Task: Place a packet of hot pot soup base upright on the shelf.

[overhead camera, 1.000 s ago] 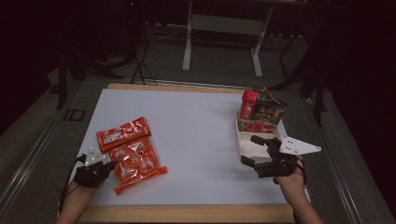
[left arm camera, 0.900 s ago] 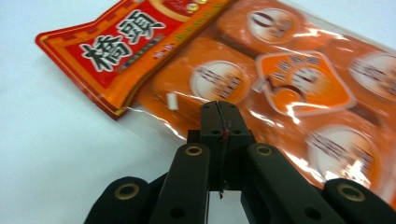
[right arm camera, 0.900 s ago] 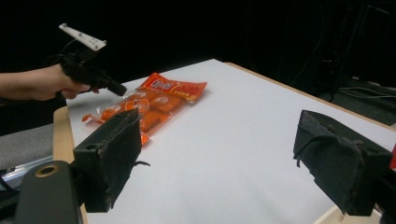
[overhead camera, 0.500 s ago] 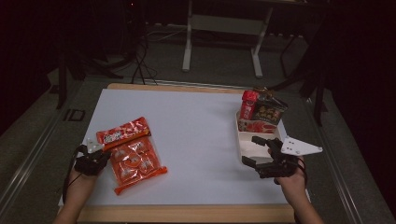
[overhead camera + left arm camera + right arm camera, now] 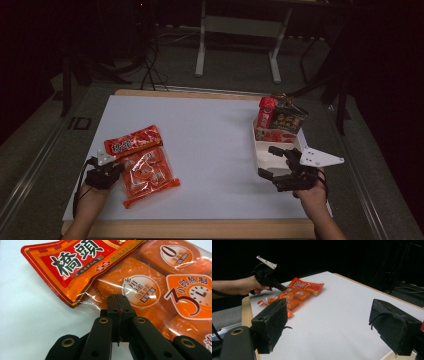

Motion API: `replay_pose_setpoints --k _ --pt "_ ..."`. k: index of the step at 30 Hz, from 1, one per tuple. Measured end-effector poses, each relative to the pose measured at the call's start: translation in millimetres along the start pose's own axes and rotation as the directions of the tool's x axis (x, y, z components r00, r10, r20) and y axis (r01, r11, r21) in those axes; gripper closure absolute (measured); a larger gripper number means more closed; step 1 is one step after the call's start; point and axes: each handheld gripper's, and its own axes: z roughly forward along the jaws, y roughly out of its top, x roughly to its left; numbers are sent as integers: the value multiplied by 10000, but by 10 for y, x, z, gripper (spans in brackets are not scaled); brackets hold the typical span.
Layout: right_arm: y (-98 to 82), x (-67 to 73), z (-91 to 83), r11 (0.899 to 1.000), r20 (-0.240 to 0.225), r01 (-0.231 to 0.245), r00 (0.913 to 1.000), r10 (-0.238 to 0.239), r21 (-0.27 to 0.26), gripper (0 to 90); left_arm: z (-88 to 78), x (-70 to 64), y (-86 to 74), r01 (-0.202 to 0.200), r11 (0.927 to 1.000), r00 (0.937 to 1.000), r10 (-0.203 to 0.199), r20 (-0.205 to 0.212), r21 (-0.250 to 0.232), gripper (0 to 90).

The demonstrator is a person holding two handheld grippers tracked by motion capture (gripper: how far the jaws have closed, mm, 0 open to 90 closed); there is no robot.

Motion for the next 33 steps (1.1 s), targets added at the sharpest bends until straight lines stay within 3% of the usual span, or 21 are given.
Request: replay_pose_setpoints --k 9,13,21,24,33 --pt "3 2 10 10000 -74 20 10000 -20 -1 149 70 -163 99 -530 9986 9977 529 428 25 900" --pt "5 6 4 10000 -99 34 9999 -34 -7 149 144 -309 190 -831 9965 9943 825 674 56 900" --pt "1 11 -1 10000 -130 31 9999 -31 17 149 302 -666 377 -1593 9872 9796 1587 1236 -45 900" --pt "-4 17 1 10000 -139 57 9999 -57 48 149 319 -719 410 -1808 9835 9769 1794 1158 13 900" --pt "-1 14 -15 10000 -142 43 9999 -43 19 149 388 -594 501 -1160 9932 9881 1146 1030 85 900"
